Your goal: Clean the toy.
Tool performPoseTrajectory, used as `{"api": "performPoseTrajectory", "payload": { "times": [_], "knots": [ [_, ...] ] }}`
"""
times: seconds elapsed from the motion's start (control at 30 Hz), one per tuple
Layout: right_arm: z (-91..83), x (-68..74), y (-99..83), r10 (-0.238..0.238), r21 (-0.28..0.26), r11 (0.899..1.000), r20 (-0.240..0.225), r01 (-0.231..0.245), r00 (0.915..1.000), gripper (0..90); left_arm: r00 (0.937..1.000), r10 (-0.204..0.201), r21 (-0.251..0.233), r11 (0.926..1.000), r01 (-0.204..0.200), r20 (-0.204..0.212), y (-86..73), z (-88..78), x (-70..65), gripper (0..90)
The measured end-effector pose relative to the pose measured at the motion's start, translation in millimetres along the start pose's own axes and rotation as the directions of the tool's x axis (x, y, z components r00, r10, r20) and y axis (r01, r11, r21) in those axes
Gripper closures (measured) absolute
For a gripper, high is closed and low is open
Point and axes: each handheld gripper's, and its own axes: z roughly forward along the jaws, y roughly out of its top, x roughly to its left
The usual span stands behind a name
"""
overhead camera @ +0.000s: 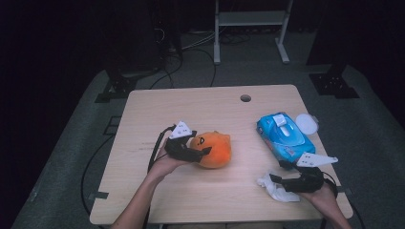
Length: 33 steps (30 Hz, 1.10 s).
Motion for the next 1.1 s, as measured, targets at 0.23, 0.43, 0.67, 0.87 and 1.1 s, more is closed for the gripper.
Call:
{"api": "performPoseTrajectory", "payload": {
  "times": [0.23, 0.43, 0.67, 0.87, 1.1],
  "knots": [
    [-0.1, -0.2, -0.7, 0.002, 0.000, 1.000, 0.006, -0.002, 1.0000, 29.8, 0.9999, -0.009, -0.001, 1.0000, 0.009, -0.008, -8.6, -9.9, 0.2, 12.8],
    [0.0, 0.1, -0.9, 0.002, 0.004, 1.000, 0.008, -0.002, 1.0000, 29.3, 0.9998, -0.017, 0.000, 0.9998, 0.017, -0.009, -16.3, -15.4, -0.5, 11.8],
    [0.3, 0.3, -1.3, 0.001, 0.009, 1.000, 0.011, -0.001, 0.9999, 28.8, 0.9995, -0.026, 0.002, 0.9997, 0.026, -0.018, -23.9, -22.0, 0.3, 11.0],
    [-0.1, 0.5, -2.1, 0.000, 0.010, 1.000, 0.010, 0.000, 1.0000, 28.6, 0.9993, -0.031, 0.001, 0.9995, 0.031, -0.020, -30.9, -26.1, -0.8, 10.6],
    [-0.9, 0.9, -1.9, 0.002, 0.003, 1.000, 0.006, -0.002, 1.0000, 28.2, 0.9991, -0.036, 0.006, 0.9993, 0.036, -0.020, -36.7, -29.0, -2.3, 9.8]
  ]
}}
